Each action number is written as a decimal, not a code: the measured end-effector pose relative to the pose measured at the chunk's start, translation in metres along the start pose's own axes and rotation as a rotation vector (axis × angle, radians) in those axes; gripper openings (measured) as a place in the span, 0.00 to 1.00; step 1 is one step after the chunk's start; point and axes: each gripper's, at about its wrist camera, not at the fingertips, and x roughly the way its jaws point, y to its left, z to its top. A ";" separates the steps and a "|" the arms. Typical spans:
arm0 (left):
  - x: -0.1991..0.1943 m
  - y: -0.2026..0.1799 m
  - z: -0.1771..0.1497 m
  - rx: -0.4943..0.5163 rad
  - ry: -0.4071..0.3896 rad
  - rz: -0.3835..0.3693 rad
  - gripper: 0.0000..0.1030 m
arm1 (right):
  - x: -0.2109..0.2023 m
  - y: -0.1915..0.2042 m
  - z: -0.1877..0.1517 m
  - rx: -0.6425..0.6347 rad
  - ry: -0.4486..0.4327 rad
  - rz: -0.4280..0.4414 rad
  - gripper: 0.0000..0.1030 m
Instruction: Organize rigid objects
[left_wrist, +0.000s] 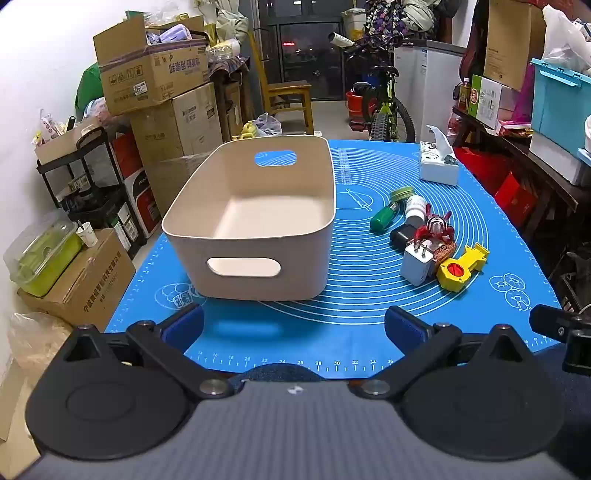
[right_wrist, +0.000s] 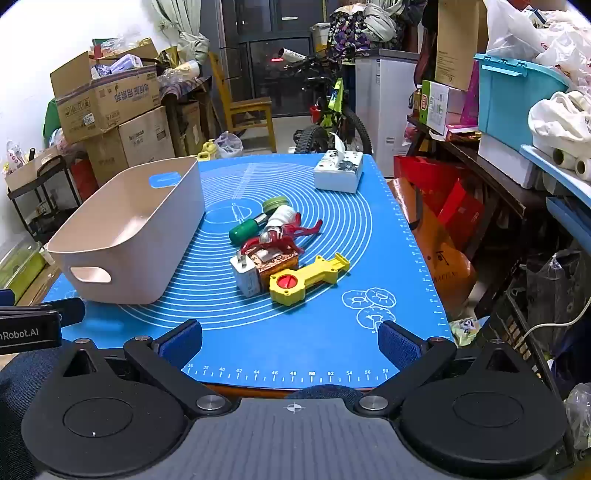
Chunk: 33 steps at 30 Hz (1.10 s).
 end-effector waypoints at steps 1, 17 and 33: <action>0.000 0.000 0.000 0.000 0.006 0.001 1.00 | 0.000 0.000 0.000 0.000 0.004 0.000 0.98; 0.000 0.000 0.000 0.005 0.007 0.001 1.00 | 0.001 0.000 0.000 -0.002 0.005 -0.002 0.98; 0.002 -0.003 -0.003 0.010 0.008 0.001 1.00 | 0.002 0.000 0.000 0.002 0.009 0.000 0.98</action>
